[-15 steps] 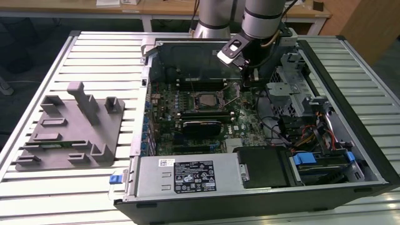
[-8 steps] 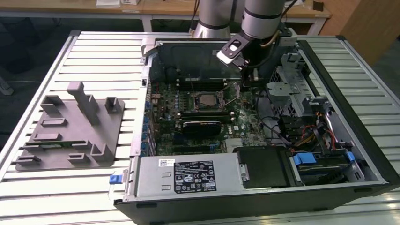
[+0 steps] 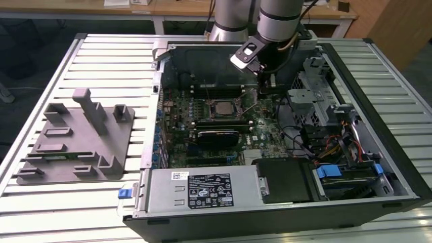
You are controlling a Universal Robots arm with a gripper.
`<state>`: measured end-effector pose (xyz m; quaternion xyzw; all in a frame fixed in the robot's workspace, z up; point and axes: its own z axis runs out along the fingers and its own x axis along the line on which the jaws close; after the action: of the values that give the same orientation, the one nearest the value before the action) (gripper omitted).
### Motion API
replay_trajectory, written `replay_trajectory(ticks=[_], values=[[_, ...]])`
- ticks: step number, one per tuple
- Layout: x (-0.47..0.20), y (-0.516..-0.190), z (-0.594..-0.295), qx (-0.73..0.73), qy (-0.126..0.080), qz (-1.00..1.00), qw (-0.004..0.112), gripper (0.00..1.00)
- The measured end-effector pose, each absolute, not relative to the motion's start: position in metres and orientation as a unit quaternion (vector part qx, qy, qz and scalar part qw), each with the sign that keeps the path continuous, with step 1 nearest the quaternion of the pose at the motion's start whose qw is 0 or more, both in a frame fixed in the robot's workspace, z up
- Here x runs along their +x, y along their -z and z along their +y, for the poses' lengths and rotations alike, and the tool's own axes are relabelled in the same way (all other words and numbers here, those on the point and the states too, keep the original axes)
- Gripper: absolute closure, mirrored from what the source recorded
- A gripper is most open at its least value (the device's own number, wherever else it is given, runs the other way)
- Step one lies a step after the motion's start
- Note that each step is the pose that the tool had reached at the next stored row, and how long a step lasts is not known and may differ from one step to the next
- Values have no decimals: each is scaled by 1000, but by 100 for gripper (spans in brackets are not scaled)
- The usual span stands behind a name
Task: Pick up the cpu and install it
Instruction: 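Close the cpu cover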
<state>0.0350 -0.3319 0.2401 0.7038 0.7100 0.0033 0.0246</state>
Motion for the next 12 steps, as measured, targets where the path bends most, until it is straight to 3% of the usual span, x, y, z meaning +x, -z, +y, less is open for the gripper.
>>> replay_trajectory(ticks=[12], values=[[2, -240, -332, 704, -7, 710, 23, 89]])
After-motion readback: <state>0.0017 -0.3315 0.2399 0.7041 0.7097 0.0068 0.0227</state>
